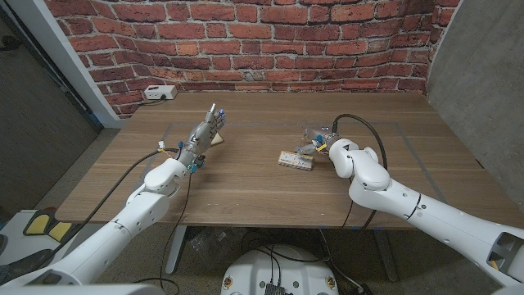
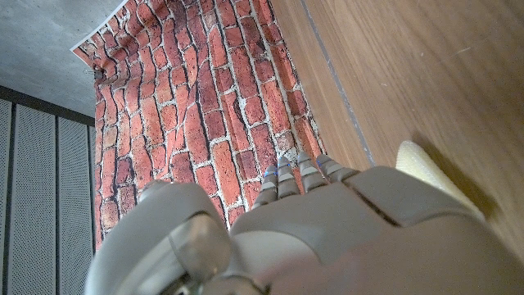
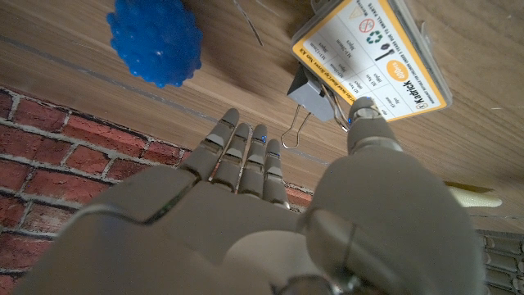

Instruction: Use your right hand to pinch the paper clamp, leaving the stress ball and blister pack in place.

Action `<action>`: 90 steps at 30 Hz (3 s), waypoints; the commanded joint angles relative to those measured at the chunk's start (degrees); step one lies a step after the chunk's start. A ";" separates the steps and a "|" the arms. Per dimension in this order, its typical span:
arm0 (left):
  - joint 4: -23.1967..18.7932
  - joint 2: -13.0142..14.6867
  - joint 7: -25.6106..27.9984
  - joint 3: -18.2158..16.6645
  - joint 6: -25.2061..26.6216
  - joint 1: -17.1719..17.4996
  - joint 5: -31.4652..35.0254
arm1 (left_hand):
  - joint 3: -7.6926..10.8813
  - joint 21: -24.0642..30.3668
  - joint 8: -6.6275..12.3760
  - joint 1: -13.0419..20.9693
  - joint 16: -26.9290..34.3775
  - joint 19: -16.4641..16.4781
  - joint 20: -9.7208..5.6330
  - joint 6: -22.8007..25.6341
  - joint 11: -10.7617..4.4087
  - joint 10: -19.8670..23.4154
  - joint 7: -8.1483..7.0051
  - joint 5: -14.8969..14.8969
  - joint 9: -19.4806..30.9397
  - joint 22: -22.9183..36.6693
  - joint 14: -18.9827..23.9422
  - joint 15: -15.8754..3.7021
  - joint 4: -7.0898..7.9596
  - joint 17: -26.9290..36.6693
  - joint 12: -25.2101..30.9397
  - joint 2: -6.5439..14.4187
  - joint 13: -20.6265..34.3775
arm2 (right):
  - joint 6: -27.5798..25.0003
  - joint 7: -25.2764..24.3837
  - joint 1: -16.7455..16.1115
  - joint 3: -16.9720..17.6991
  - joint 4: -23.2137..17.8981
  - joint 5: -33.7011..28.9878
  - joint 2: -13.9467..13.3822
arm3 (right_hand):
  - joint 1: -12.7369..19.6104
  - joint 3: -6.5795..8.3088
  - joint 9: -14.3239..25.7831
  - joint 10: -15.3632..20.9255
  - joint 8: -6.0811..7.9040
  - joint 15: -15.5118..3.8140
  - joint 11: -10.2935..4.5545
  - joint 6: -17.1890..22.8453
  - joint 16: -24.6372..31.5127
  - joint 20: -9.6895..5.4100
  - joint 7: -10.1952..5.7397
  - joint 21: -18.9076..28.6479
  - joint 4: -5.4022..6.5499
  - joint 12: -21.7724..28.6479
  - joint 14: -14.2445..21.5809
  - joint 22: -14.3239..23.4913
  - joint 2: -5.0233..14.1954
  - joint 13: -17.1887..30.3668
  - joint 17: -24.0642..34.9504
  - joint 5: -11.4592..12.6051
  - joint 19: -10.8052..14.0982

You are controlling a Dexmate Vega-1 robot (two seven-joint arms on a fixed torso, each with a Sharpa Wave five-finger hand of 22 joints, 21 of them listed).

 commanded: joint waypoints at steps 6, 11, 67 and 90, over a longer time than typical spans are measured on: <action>0.69 -0.23 -0.10 0.18 0.24 -0.42 -0.19 | 0.03 -0.34 -0.11 0.28 -0.18 -0.17 0.44 0.16 0.18 0.44 -0.12 -0.23 0.19 0.26 0.50 0.00 0.12 0.24 -0.30 0.02 0.06 | 0.42 -0.78 0.40 -0.43 0.66 0.42 0.13 | 1.15 0.54 0.01 1.45 0.51 -0.18 -0.48 1.59 0.64 -0.17 -0.50 0.43 0.00 0.61 1.44 0.20 0.26 0.05 0.13 0.26 1.43; 0.83 -0.33 -0.19 0.25 0.25 -0.52 -0.23 | 0.02 -0.36 -0.13 0.31 -0.20 -0.18 0.49 0.15 0.18 0.44 -0.16 -0.27 0.20 0.26 0.45 -0.06 0.13 0.24 -0.32 0.03 0.06 | 0.17 -0.67 0.41 -0.51 0.68 0.46 0.18 | 1.63 0.67 0.01 2.48 0.75 -0.60 -1.38 2.60 0.62 0.15 -1.23 0.57 0.03 0.81 2.25 0.21 0.41 0.02 0.13 0.27 2.24; -0.73 0.10 0.60 0.53 1.24 -0.27 0.28 | -0.11 -0.40 -0.33 0.63 -0.26 -0.18 0.98 -0.21 0.05 0.20 -0.37 -0.62 0.21 0.28 0.21 -0.19 0.22 0.26 -0.52 0.12 0.08 | 0.72 -9.94 -4.12 3.61 -1.25 5.97 -0.53 | 5.24 2.26 -0.04 13.02 3.08 -4.18 -7.14 13.05 0.83 -1.73 -5.93 1.96 0.78 2.15 12.52 0.38 3.10 -0.34 0.33 0.23 10.05; -1.42 0.31 1.06 0.76 1.89 -0.42 0.74 | -0.11 -0.43 -0.36 0.78 -0.24 -0.22 0.93 -0.31 0.02 0.21 -0.37 -0.74 0.22 0.28 0.19 -0.17 0.24 0.26 -0.53 0.19 0.09 | 1.32 -19.02 -7.39 5.93 -2.27 10.37 -0.86 | 4.36 1.79 -0.05 19.83 5.12 -5.70 -11.04 21.23 1.25 -2.01 -9.94 2.50 1.41 2.87 19.75 0.45 3.58 -0.54 0.18 -0.55 13.46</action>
